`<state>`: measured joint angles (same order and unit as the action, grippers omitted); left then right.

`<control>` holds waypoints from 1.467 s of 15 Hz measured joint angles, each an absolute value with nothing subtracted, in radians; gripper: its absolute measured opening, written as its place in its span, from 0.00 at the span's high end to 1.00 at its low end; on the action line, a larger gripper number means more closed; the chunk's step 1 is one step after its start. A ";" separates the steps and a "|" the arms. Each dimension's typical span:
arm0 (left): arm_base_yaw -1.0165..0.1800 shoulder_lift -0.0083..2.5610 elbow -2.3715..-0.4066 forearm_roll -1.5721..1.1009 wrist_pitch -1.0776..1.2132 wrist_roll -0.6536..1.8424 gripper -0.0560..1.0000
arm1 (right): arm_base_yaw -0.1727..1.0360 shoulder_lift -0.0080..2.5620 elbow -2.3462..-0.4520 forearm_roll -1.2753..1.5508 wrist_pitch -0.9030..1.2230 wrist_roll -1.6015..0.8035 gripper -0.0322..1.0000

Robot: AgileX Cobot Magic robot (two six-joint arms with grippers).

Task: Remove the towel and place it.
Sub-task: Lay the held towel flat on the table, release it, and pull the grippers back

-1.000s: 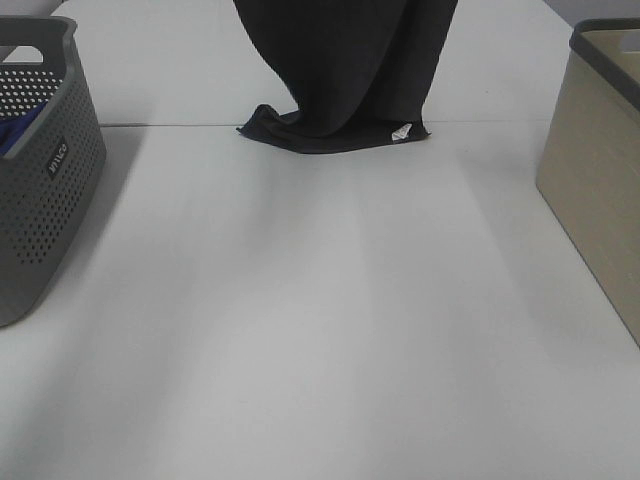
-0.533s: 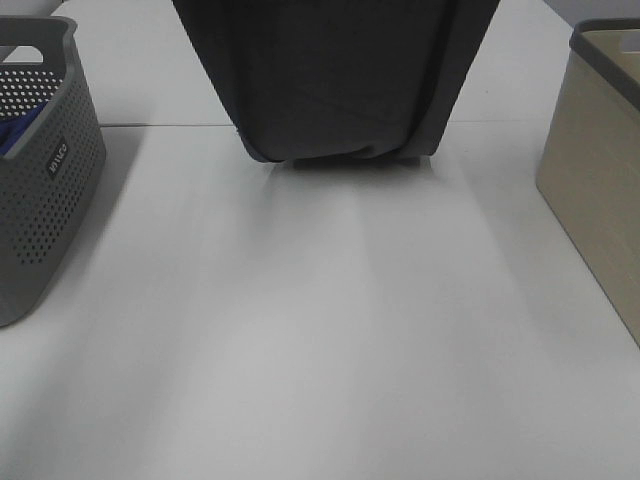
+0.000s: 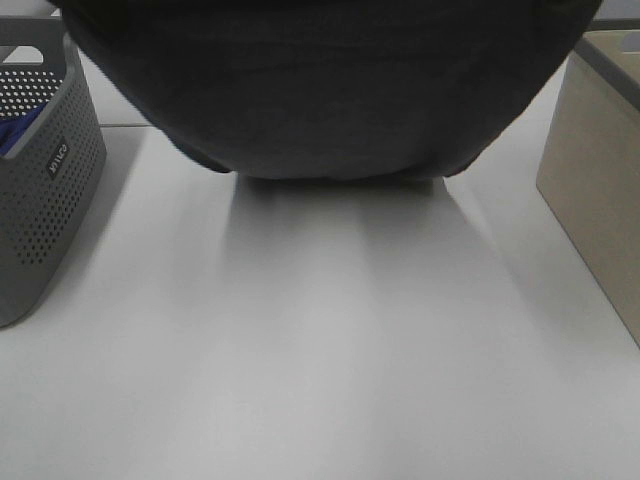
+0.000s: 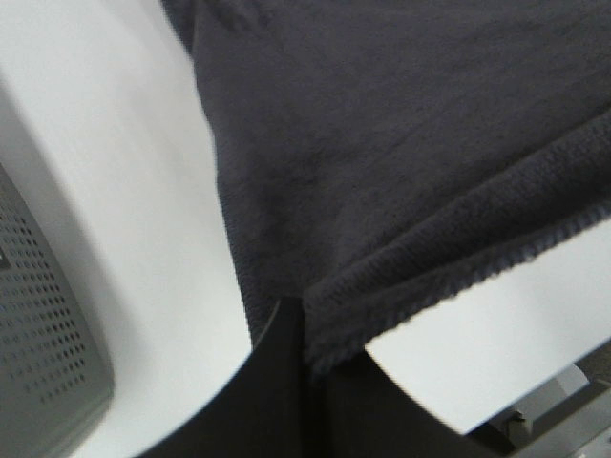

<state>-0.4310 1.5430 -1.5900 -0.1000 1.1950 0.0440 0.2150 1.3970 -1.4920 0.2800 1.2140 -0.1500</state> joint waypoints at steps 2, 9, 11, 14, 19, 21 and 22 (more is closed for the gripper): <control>-0.433 1.440 -1.467 -0.134 1.185 0.023 0.95 | 0.217 1.316 -1.358 0.307 1.209 -0.149 0.96; -0.437 1.363 -1.109 -0.342 1.169 0.057 0.95 | 0.218 1.169 -1.037 0.333 1.198 -0.051 0.96; -0.455 1.346 -1.004 -0.390 1.164 0.071 0.95 | 0.218 1.112 -0.939 0.351 1.197 -0.025 0.96; -0.533 1.314 -0.897 -0.394 1.155 0.056 0.95 | 0.217 1.063 -0.814 0.387 1.201 -0.011 0.96; -0.699 1.314 -0.795 -0.425 1.142 0.015 0.95 | 0.216 1.055 -0.645 0.384 1.211 0.000 0.96; -0.718 1.316 -0.764 -0.450 1.123 0.000 0.95 | 0.215 1.055 -0.580 0.390 1.211 0.000 0.96; -0.719 1.323 -0.753 -0.460 1.120 0.000 0.95 | 0.215 1.055 -0.561 0.396 1.211 0.000 0.96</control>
